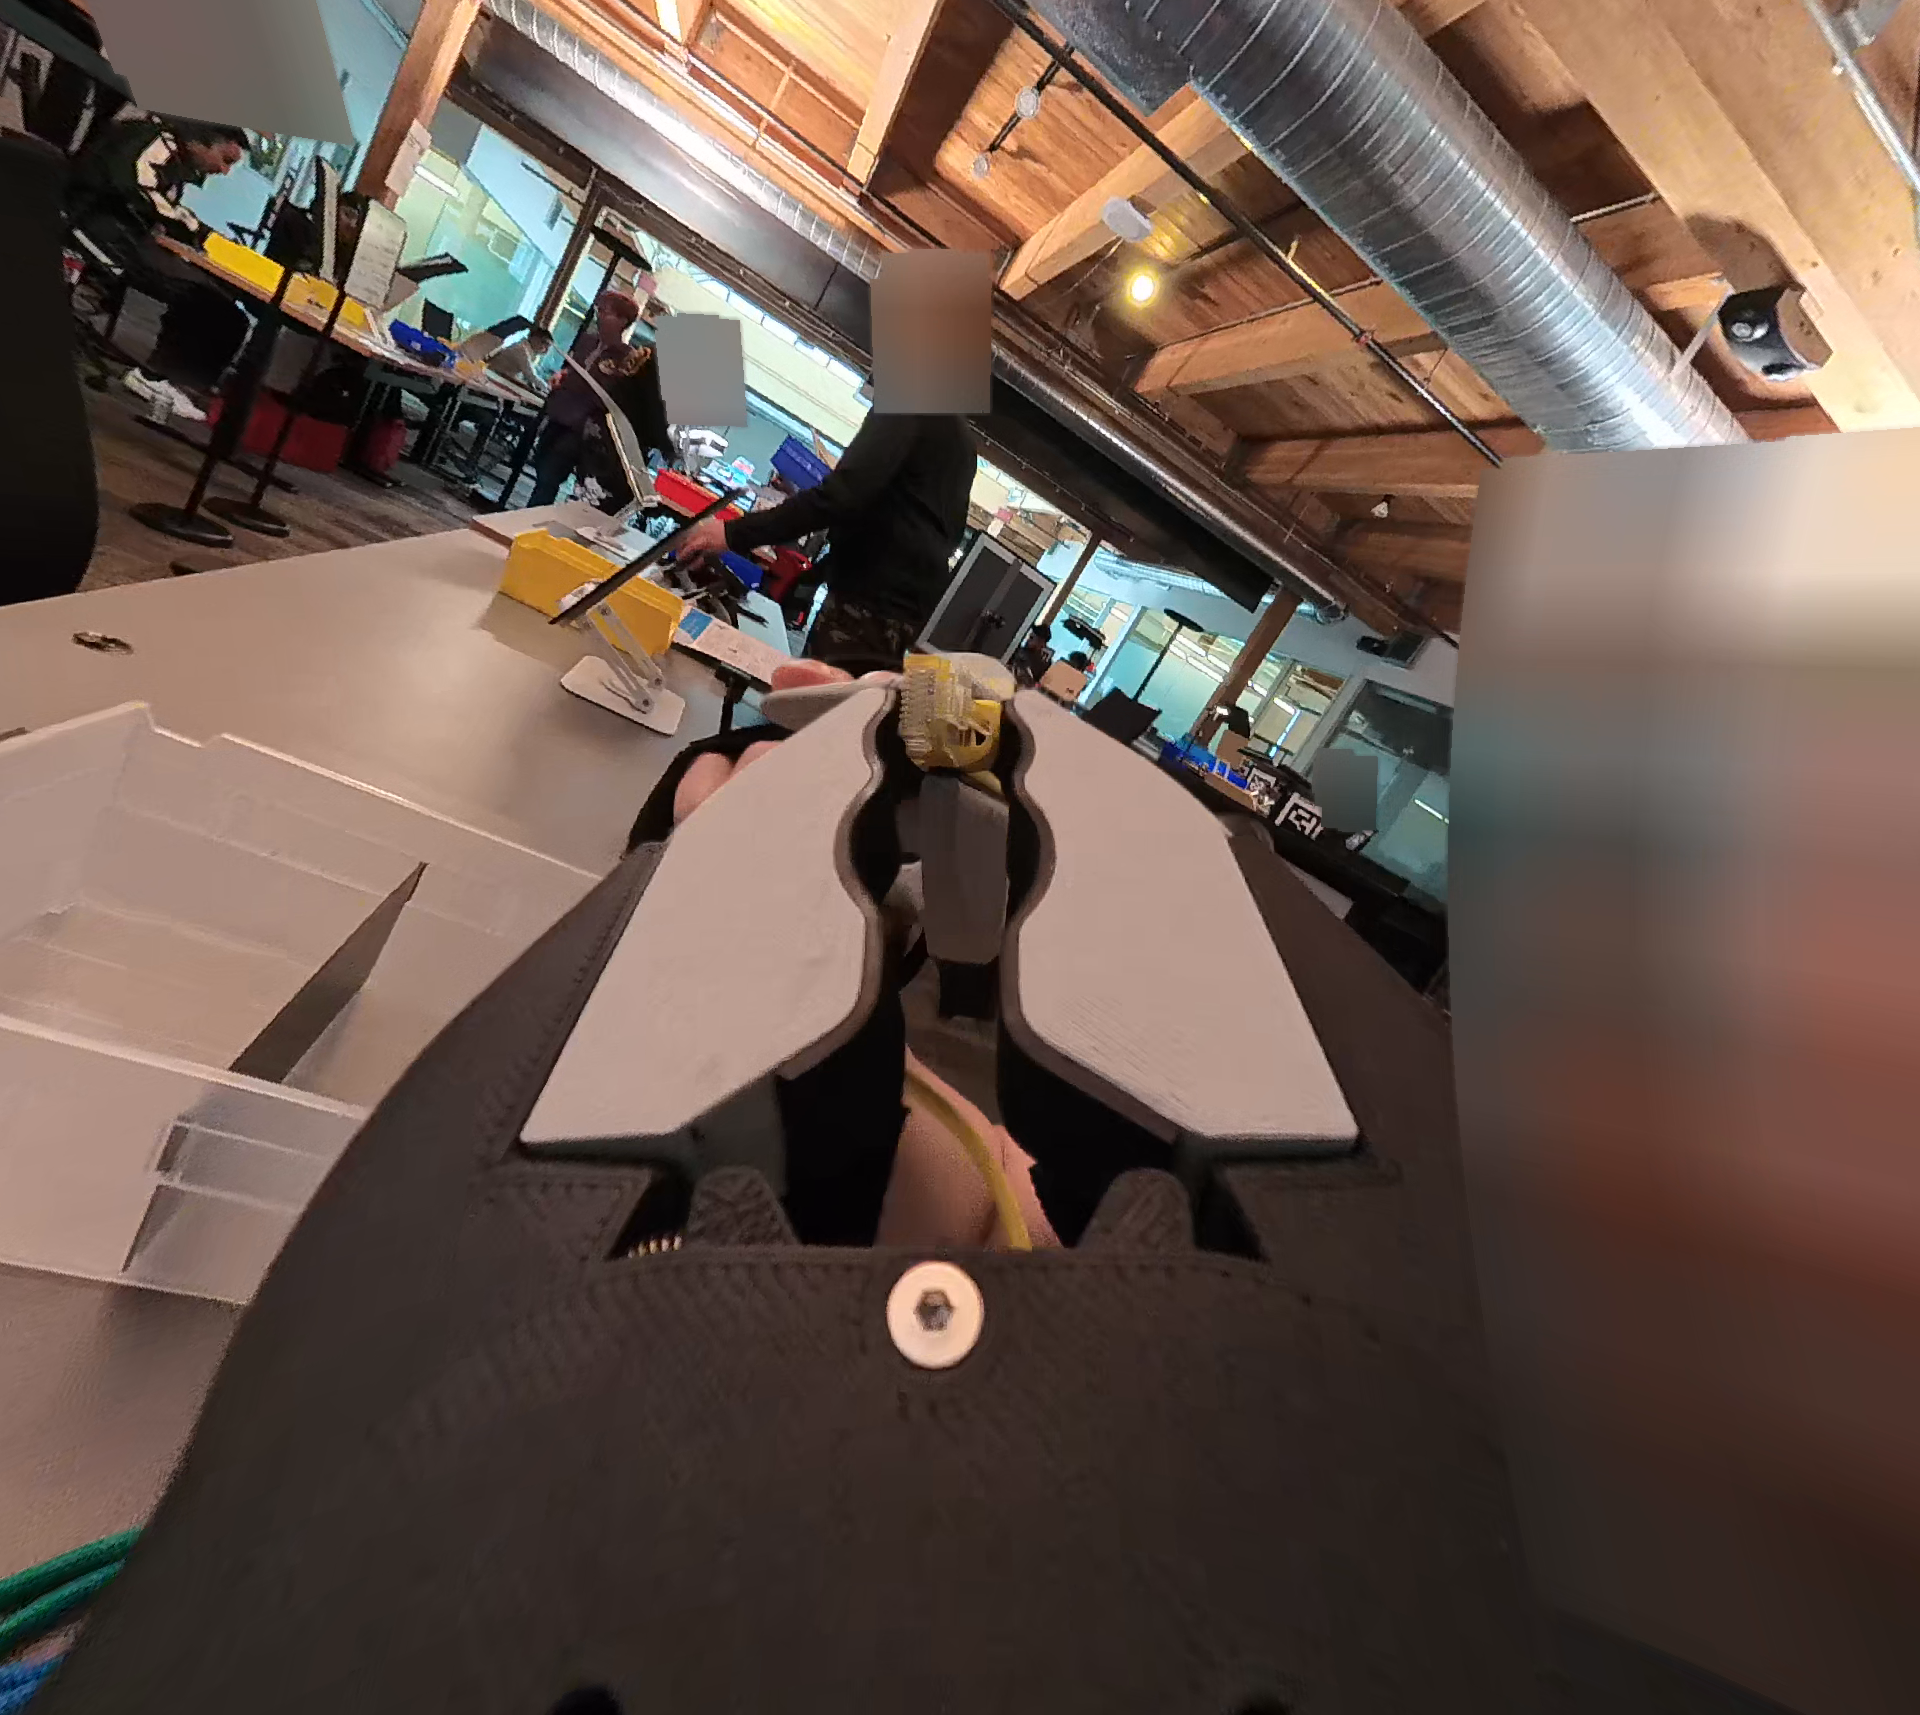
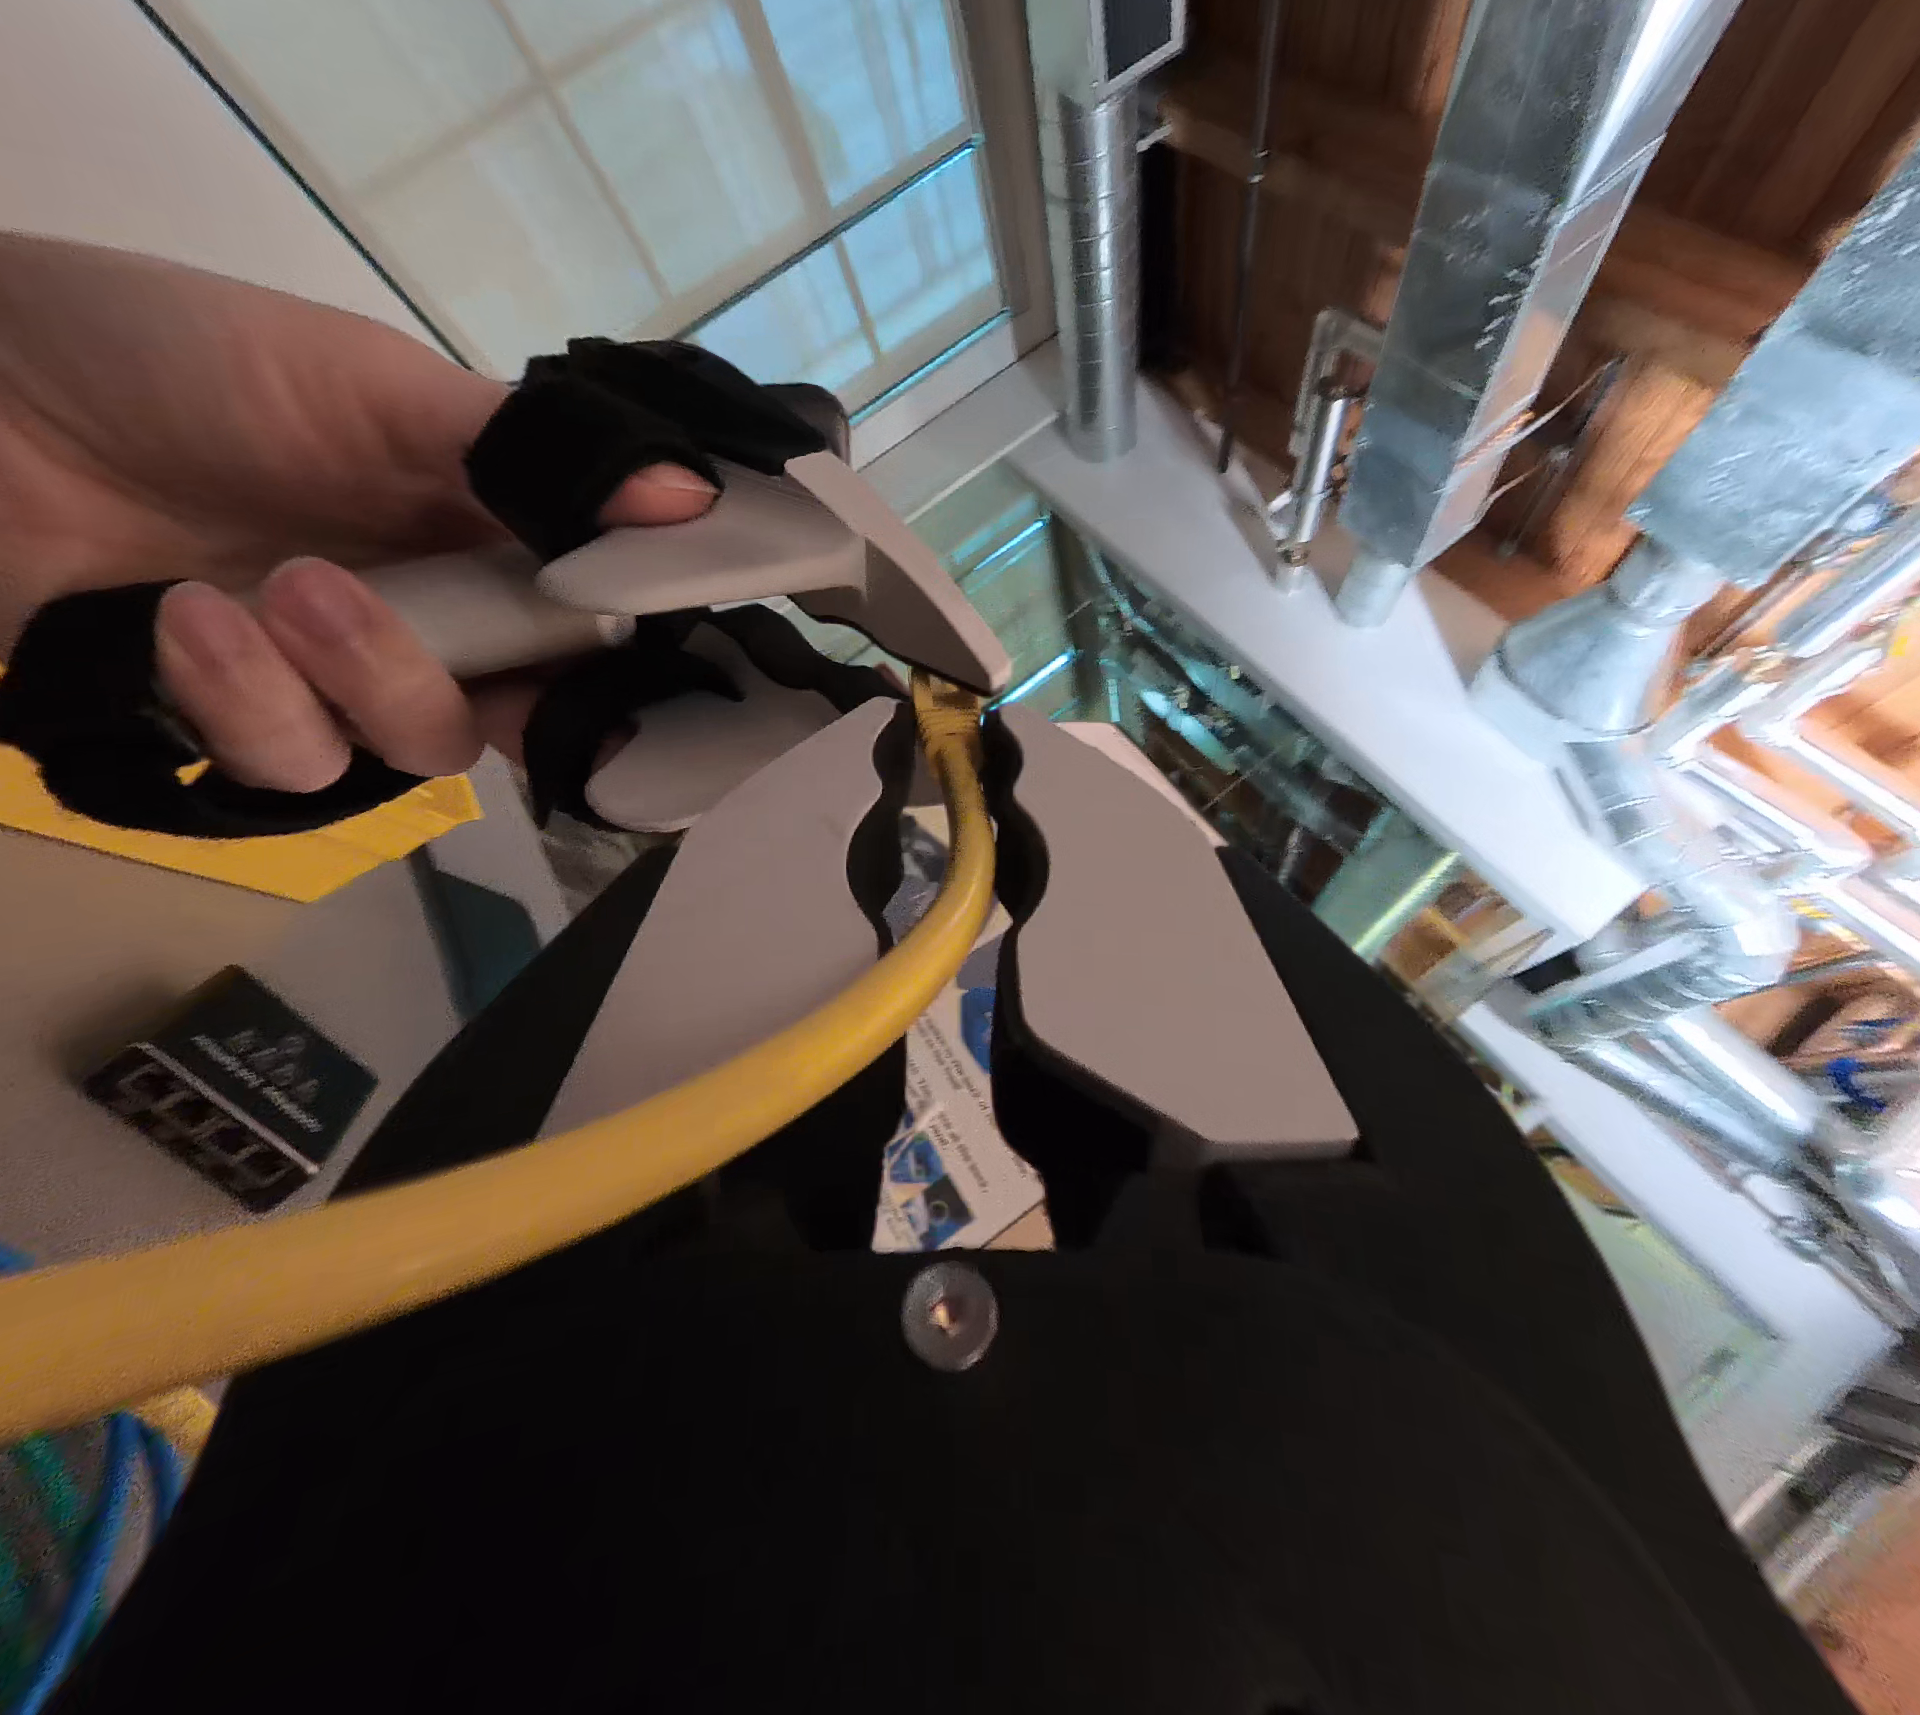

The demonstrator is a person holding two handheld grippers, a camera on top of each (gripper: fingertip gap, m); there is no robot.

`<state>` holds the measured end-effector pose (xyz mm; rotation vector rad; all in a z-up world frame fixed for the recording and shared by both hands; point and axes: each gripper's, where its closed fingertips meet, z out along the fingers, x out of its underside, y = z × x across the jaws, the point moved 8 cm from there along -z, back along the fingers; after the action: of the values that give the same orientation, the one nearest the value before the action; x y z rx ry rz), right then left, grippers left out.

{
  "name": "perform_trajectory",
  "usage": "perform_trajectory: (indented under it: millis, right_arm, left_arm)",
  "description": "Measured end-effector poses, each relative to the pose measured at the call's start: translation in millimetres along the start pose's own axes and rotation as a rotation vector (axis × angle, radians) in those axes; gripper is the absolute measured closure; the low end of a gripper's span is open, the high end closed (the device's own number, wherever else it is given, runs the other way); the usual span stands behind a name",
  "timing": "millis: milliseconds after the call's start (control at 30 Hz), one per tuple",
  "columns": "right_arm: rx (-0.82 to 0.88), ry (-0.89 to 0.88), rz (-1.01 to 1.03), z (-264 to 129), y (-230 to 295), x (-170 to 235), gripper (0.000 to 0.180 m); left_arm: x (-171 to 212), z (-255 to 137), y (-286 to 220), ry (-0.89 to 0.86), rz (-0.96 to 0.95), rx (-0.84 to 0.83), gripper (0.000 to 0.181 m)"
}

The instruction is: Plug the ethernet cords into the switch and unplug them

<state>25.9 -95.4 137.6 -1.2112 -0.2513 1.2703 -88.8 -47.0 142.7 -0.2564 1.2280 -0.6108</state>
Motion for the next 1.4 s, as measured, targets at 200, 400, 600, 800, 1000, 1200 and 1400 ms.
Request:
perform_trajectory:
  millis: [200, 400, 600, 800, 1000, 1200, 1400]
  right_arm:
    - [-0.072, -0.024, 0.091, -4.9, -8.6, -4.5, 0.168]
    - [-0.113, -0.009, 0.079, -5.5, -7.6, -2.4, 0.167]
    - [-0.108, 0.012, 0.083, -3.7, -7.4, -1.2, 0.167]
    - [-0.125, 0.015, 0.098, -3.5, -7.4, -0.7, 0.167]
    - [-0.136, 0.013, 0.118, -4.0, -7.8, -0.3, 0.167]
    - [-0.146, 0.028, 0.12, -4.8, -9.7, -1.7, 0.167]
    - [-0.155, 0.042, 0.148, -9.0, -18.5, -1.1, 0.169]
  left_arm:
    - [-5.0, -4.1, -7.2, 0.028, 0.071, -0.004, 0.165]
    - [-3.7, -5.5, -5.2, 0.063, 0.049, -0.033, 0.166]
    - [-3.2, -4.7, -3.0, 0.059, 0.038, -0.035, 0.166]
    - [-2.2, -3.0, -4.2, 0.081, 0.053, -0.04, 0.166]
    - [-1.2, -0.6, -5.0, 0.091, 0.063, -0.042, 0.166]
    - [-13.6, -10.5, -10.0, 0.059, 0.17, -0.116, 0.145]
    - [-38.2, -66.1, -9.4, 0.185, 0.508, -0.69, 0.115]
